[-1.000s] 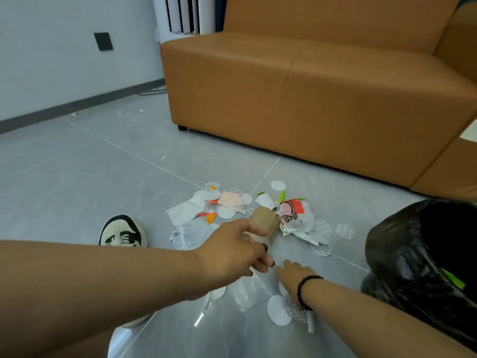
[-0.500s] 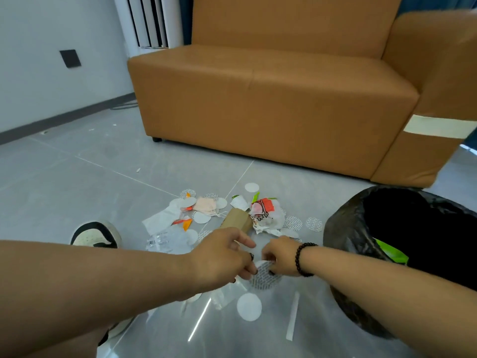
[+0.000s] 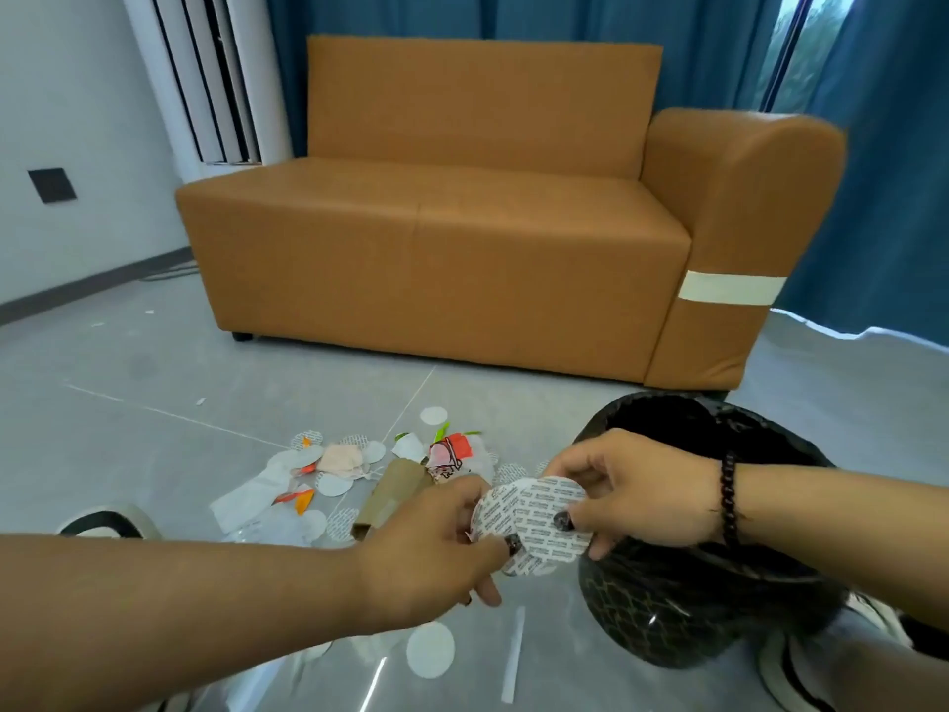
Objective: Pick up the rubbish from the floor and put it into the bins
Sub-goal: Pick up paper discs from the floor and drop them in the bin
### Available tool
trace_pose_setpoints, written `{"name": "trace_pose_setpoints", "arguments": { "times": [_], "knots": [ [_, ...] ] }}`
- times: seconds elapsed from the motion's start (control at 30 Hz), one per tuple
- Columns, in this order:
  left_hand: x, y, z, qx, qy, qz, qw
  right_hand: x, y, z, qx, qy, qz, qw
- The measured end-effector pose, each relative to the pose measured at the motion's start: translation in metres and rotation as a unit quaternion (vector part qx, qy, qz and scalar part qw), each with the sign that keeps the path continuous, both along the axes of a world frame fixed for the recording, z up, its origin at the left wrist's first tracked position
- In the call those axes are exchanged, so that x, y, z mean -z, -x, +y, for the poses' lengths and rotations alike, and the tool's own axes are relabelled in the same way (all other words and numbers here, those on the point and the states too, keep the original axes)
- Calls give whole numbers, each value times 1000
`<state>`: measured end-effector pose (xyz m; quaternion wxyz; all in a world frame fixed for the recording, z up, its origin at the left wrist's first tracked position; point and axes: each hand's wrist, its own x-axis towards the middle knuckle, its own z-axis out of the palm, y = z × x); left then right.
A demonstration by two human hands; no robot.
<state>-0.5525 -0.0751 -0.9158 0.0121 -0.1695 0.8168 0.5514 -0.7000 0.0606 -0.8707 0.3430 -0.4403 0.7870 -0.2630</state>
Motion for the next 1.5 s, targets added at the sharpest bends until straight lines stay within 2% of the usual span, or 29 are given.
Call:
{"name": "trace_pose_setpoints", "arguments": {
  "times": [0.2, 0.3, 0.4, 0.47, 0.63, 0.77, 0.8, 0.87, 0.93, 1.03, 1.2, 1.3, 1.4, 1.5],
  "knots": [
    [1, 11, -1, -19, 32, 15, 999, 3, 23, 19, 87, 37, -68, 993],
    [4, 22, -4, -43, 10, 16, 999, 3, 50, 31, 154, 52, -43, 986],
    [8, 34, 1, -57, -1, 8, 998, 16, 89, 47, 270, 67, -9, 960],
    [12, 43, 7, -44, -3, 3, 999, 32, 110, 62, 323, 43, 21, 945],
    [24, 68, 20, -13, 4, -5, 1000, 80, 128, 84, 333, -69, 52, 939],
    [28, 90, 26, 12, -13, -1, 1000, 78, 129, 81, 319, -30, 121, 940],
    [29, 95, 28, 23, -24, 3, 999, 72, 124, 79, 322, 6, 100, 941],
    [30, 106, 31, 44, -48, 16, 998, 59, 110, 77, 324, 80, -45, 942],
    [32, 119, 36, 56, -66, 29, 996, 49, 95, 80, 268, 106, -159, 944],
    [35, 135, 43, 72, -80, 38, 993, 44, 85, 87, 223, 136, -184, 948],
    [41, 160, 60, 98, -97, 45, 989, 52, 102, 103, 307, 171, -145, 925],
    [42, 173, 68, 89, -55, 38, 994, 54, 118, 115, 368, 191, -115, 903],
    [35, 191, 71, 101, 21, 1, 995, 64, 133, 128, 377, 146, 6, 915],
    [22, 209, 74, 179, 158, -3, 971, 79, 142, 137, 299, 40, 161, 940]
  ]
}}
